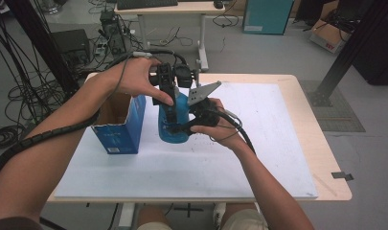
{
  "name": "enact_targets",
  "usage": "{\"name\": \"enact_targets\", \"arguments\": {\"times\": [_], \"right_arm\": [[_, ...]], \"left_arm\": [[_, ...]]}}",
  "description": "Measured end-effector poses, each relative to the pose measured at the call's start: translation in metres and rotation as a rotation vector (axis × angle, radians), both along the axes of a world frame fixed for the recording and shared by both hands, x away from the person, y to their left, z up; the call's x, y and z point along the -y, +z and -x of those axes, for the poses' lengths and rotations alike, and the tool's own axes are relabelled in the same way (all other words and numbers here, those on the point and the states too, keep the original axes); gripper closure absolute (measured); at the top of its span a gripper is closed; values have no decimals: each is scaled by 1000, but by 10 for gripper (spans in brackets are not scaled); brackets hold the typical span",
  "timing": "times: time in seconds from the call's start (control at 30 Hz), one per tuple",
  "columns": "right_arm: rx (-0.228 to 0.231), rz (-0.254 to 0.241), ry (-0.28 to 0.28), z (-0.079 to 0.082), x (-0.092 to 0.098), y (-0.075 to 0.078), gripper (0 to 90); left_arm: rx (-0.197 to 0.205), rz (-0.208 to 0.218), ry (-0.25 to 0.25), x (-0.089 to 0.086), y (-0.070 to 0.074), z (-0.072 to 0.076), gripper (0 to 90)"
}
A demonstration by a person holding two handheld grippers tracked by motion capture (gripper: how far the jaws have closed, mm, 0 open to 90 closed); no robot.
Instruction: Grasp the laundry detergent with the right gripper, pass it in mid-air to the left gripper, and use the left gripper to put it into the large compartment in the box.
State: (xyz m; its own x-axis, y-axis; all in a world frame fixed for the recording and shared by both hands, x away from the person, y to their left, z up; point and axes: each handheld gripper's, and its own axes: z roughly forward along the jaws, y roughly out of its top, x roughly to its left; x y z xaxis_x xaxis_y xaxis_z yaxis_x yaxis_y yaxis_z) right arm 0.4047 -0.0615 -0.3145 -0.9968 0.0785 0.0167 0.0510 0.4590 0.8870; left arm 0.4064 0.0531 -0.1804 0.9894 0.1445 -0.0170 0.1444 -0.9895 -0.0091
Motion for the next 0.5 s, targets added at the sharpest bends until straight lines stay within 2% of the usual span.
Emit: {"name": "enact_targets", "arguments": {"times": [0.2,0.27,0.5], "right_arm": [[13,-8,4,0,0,0,422],[-4,3,-4,1,1,0,422],[-1,-1,0,1,1,0,422]], "left_arm": [[-1,-3,-2,1,-1,1,50],[4,-8,-6,2,-1,1,51],[5,-10,-5,3,0,1,55]]}}
